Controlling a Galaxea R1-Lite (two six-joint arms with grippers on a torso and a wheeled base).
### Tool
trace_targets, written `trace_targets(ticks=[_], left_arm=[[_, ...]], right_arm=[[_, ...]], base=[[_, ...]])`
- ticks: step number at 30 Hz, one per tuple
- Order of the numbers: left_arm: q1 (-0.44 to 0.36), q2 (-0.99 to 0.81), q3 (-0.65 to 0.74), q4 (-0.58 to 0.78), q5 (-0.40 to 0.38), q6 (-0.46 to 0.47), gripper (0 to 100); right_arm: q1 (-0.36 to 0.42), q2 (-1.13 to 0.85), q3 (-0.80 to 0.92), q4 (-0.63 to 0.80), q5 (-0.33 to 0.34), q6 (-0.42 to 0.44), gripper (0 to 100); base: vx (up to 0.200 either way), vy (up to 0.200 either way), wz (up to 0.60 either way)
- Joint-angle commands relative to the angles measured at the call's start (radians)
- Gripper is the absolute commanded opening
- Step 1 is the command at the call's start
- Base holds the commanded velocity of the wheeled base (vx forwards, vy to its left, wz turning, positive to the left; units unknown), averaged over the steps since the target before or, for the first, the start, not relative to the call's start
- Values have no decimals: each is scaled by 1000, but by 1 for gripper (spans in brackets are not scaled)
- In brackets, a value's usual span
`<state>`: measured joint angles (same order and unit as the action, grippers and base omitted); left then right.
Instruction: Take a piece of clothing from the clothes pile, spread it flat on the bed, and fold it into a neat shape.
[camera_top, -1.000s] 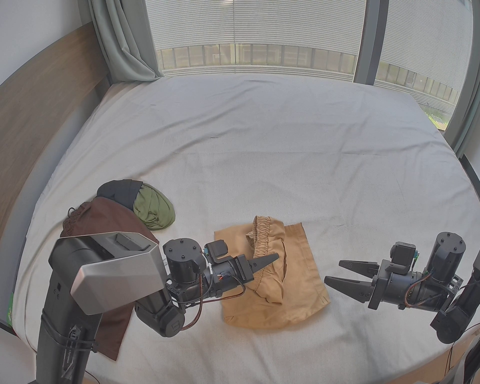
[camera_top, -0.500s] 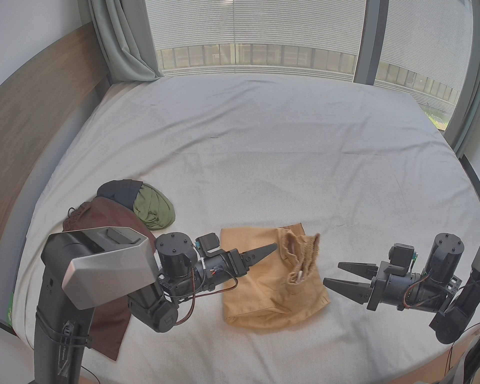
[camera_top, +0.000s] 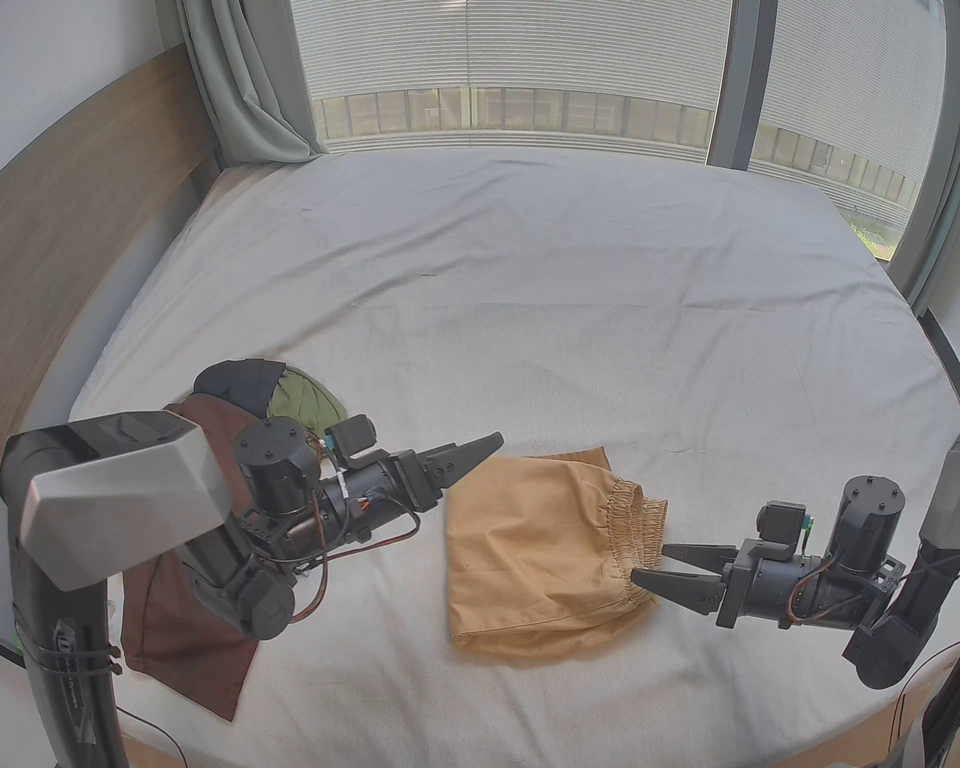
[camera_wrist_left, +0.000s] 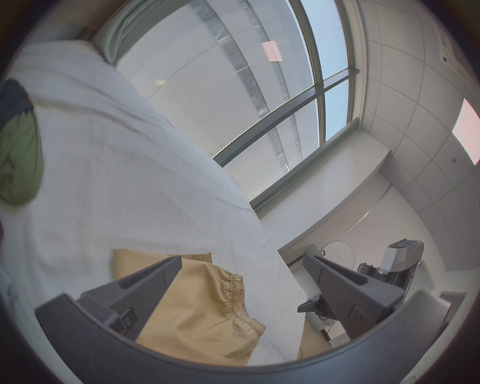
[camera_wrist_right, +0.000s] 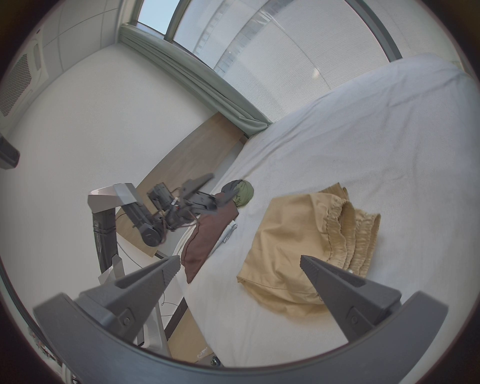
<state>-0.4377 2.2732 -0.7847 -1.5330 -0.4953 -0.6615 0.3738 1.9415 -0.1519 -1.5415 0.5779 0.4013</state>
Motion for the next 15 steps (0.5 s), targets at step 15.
trace_targets(ticks=[15], left_arm=[[106,-139,151,-9,-14,99,100]], right_arm=[[57,258,-133,-3,-75,87,100]], base=[[0,0,0]])
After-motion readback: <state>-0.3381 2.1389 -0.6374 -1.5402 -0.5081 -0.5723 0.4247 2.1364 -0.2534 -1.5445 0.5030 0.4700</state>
